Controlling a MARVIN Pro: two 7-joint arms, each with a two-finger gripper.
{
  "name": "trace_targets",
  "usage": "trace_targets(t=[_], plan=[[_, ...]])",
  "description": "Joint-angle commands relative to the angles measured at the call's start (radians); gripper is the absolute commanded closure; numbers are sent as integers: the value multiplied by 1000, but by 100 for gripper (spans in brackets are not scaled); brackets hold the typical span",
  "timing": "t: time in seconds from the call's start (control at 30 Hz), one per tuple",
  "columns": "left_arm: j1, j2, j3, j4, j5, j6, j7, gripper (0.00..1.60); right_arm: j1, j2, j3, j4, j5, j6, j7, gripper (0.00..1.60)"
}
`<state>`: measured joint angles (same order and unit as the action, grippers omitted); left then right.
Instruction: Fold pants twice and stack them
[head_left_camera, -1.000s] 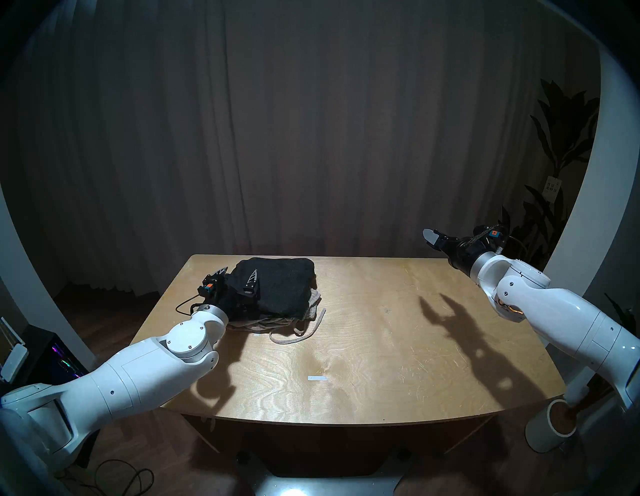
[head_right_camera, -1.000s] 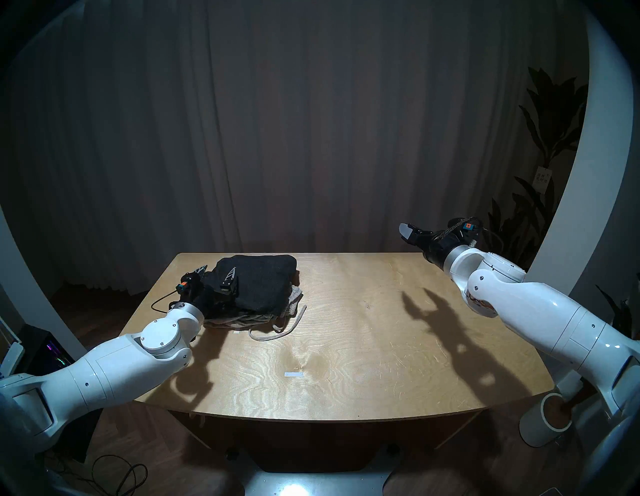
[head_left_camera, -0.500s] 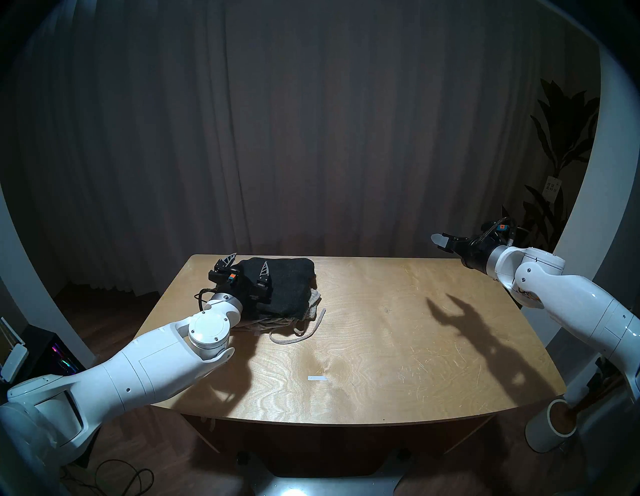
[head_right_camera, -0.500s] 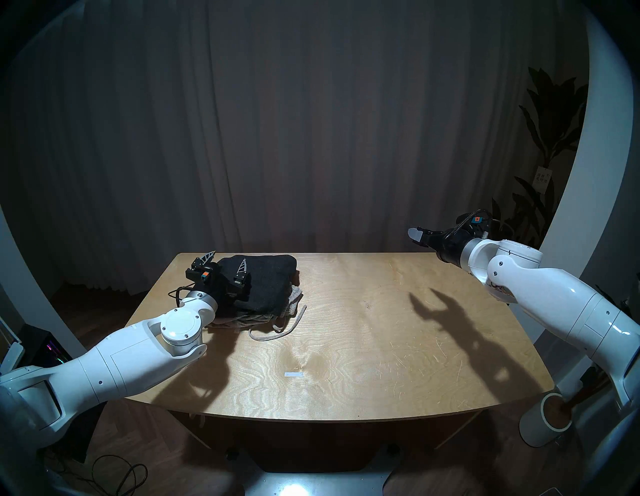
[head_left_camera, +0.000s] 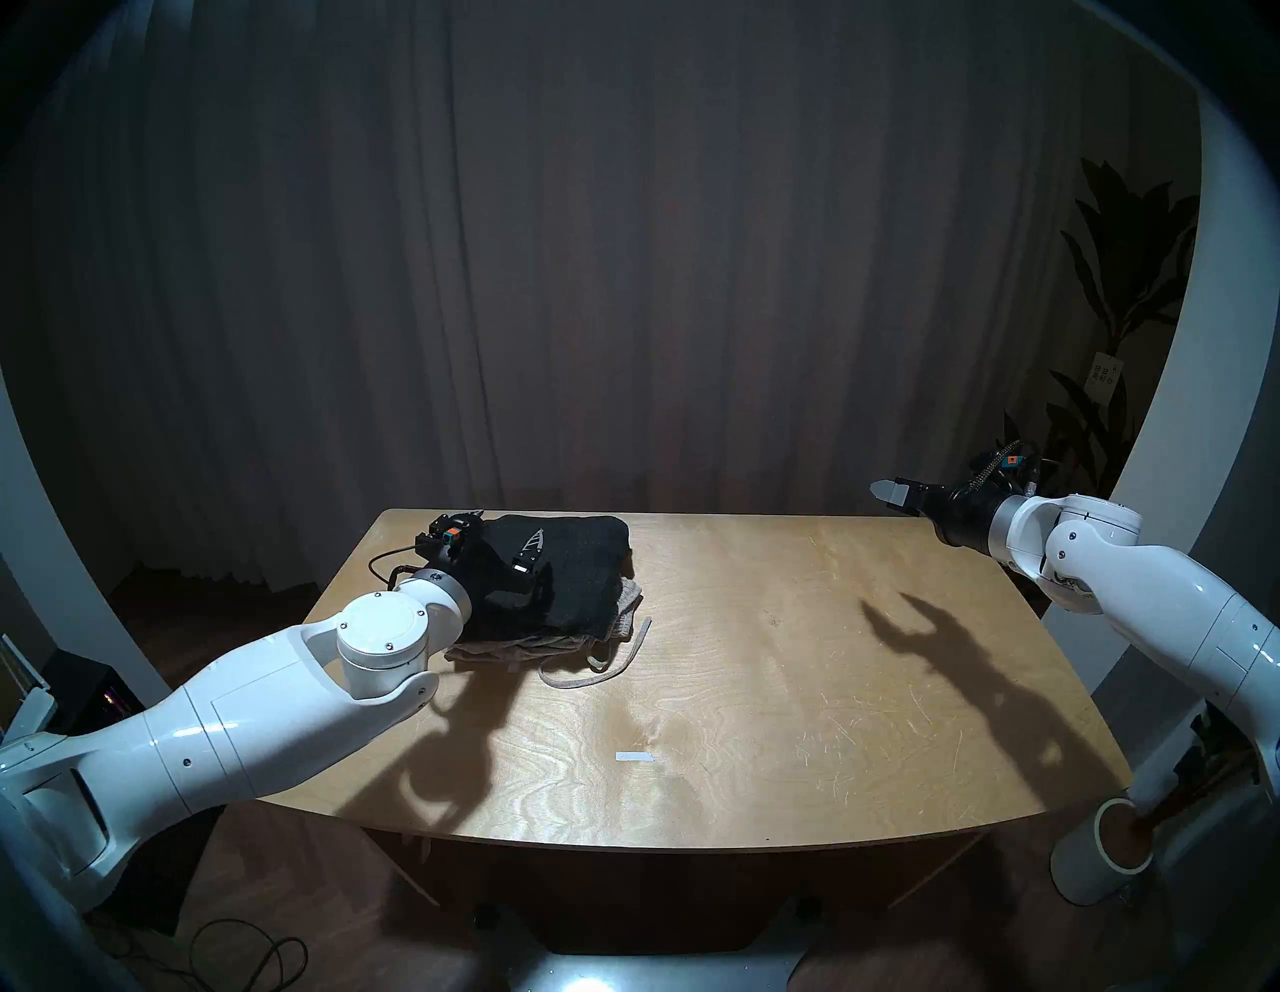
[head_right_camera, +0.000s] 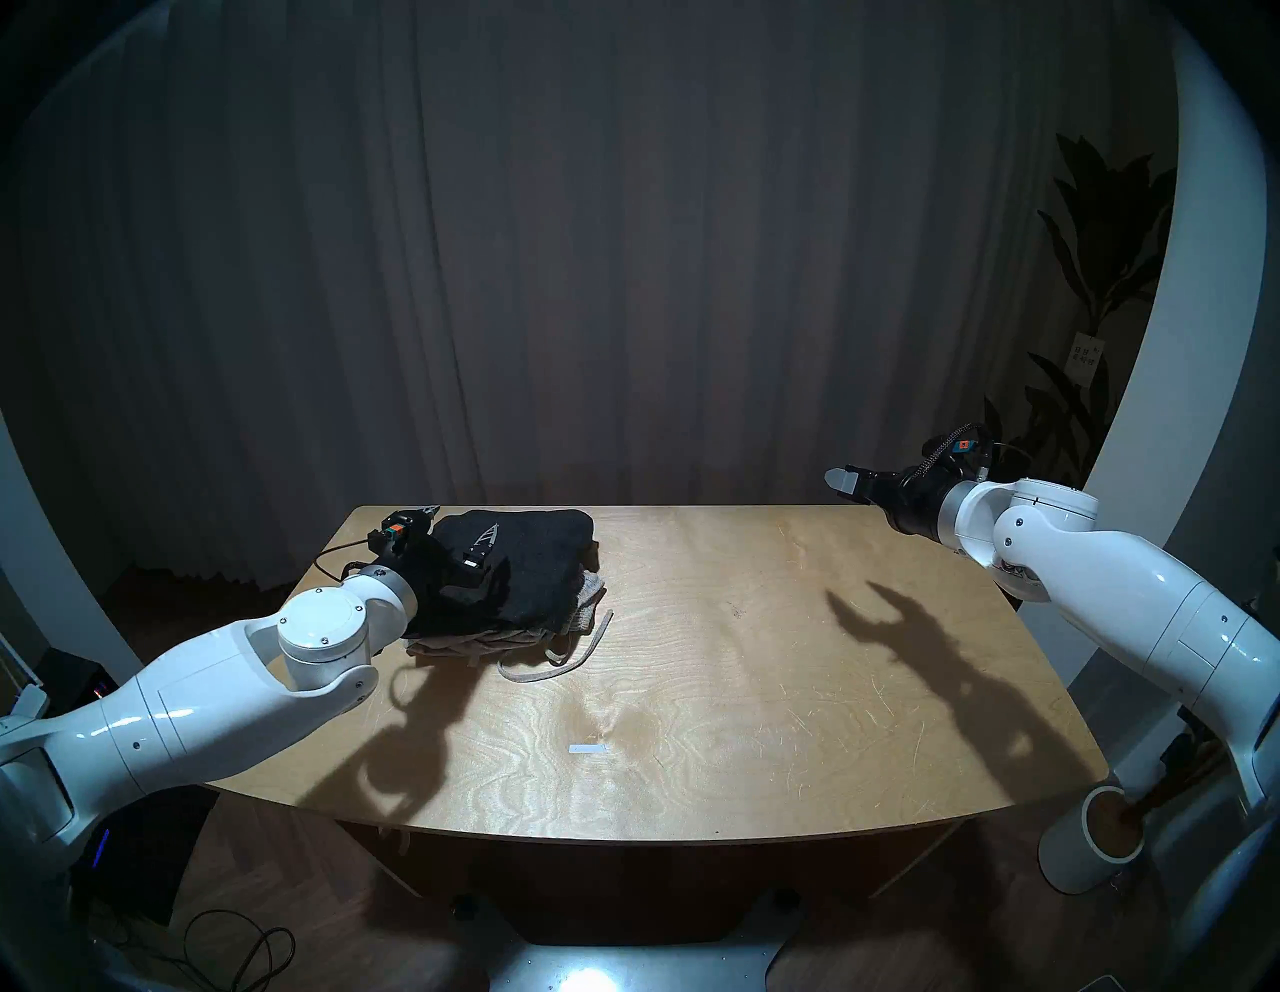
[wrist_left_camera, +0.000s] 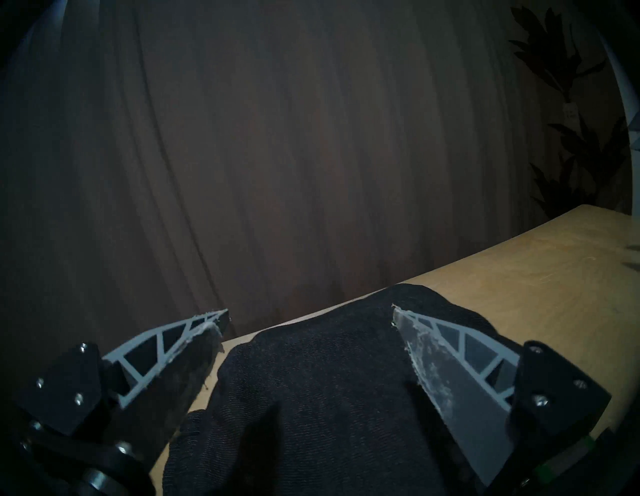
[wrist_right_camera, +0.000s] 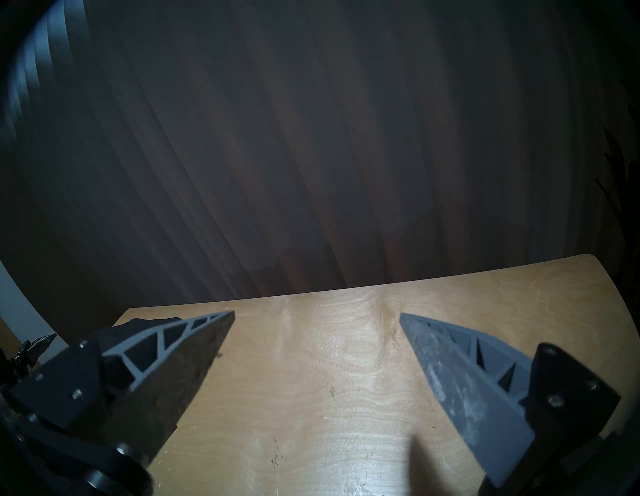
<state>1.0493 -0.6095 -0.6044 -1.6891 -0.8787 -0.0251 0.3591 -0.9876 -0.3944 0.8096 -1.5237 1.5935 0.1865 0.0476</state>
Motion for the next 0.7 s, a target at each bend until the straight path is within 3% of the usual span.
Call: trace_targets(t=[0.0, 0.17, 0.3, 0.37, 0.4, 0.67], plan=[[-2, 83, -62, -62, -130, -13, -87, 0, 13, -21, 9, 6, -60, -83, 36, 0], [-4, 61, -88, -33, -182, -43, -73, 0, 14, -33, 3, 39, -99, -113, 38, 0], [9, 16, -93, -8, -170, -116, -28, 0, 19, -56, -2, 80, -125, -132, 34, 0], [14, -9, -94, 2, -158, -146, 4, 0, 5, -83, 10, 104, -108, -186, 18, 0], [14, -17, -95, 5, -164, -158, 7, 0, -10, -111, 36, 110, -44, -198, -38, 0], [14, -101, -72, 62, -123, -233, 73, 0, -18, -126, 38, 111, -40, -270, -64, 0]])
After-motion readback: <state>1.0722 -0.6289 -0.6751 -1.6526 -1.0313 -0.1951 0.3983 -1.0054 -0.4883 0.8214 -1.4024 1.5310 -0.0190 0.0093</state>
